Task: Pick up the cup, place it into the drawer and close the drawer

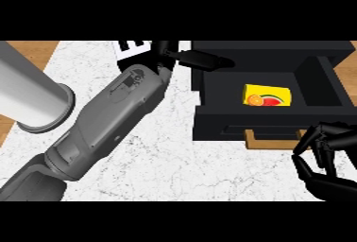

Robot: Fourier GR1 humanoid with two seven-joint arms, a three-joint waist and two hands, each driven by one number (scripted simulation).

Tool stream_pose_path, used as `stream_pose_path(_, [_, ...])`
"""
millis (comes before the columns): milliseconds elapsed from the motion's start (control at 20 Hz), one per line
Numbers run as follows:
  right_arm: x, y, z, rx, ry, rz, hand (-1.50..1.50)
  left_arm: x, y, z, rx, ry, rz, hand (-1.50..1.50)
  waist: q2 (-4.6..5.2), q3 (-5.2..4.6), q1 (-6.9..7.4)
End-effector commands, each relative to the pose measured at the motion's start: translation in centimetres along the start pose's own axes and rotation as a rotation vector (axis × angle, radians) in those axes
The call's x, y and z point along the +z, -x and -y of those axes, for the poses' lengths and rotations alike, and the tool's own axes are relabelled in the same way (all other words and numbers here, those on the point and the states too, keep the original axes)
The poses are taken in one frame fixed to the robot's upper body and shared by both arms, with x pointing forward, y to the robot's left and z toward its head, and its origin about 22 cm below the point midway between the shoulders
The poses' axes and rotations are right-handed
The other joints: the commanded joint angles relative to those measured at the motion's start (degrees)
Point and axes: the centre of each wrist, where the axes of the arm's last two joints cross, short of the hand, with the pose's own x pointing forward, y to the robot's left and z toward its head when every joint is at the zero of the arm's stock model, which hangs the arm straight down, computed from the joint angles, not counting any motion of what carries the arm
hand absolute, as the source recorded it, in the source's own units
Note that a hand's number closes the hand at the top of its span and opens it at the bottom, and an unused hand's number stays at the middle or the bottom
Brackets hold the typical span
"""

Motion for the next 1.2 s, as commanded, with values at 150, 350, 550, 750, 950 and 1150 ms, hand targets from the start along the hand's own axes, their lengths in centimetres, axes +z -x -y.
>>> stream_pose_path(150, [-1.0, 1.7, -3.2, 0.113, 0.021, -0.084, 1.50, 2.9, 0.6, -5.5, 0.033, -0.047, -0.011, -1.50, -0.06, 0.00, 1.01])
stream_pose_path(350, [-2.2, 3.2, -4.5, 0.218, -0.019, -0.066, 1.50, 4.0, -0.6, -9.4, 0.044, -0.071, -0.002, -1.50, 0.00, 0.02, 1.29])
stream_pose_path(550, [-4.6, 4.4, -5.6, 0.391, -0.101, -0.109, 1.50, 5.6, 0.3, -12.1, 0.054, -0.085, -0.011, -1.50, 0.25, -0.02, 1.79])
stream_pose_path(750, [-5.1, 7.6, -6.9, 0.566, -0.199, -0.163, 1.50, 7.0, -0.3, -13.5, 0.069, -0.073, -0.029, -1.50, 0.24, 0.03, 2.61])
stream_pose_path(950, [-6.6, 10.6, -8.6, 0.662, -0.250, -0.161, 1.50, 9.4, 1.0, -16.1, 0.070, -0.097, -0.031, -1.50, 0.48, 0.04, 1.92])
stream_pose_path(1150, [-10.2, 13.2, -9.3, 0.692, -0.246, -0.178, 1.50, 10.8, 0.8, -18.7, 0.056, -0.100, -0.017, -1.50, 0.66, 0.06, 2.13])
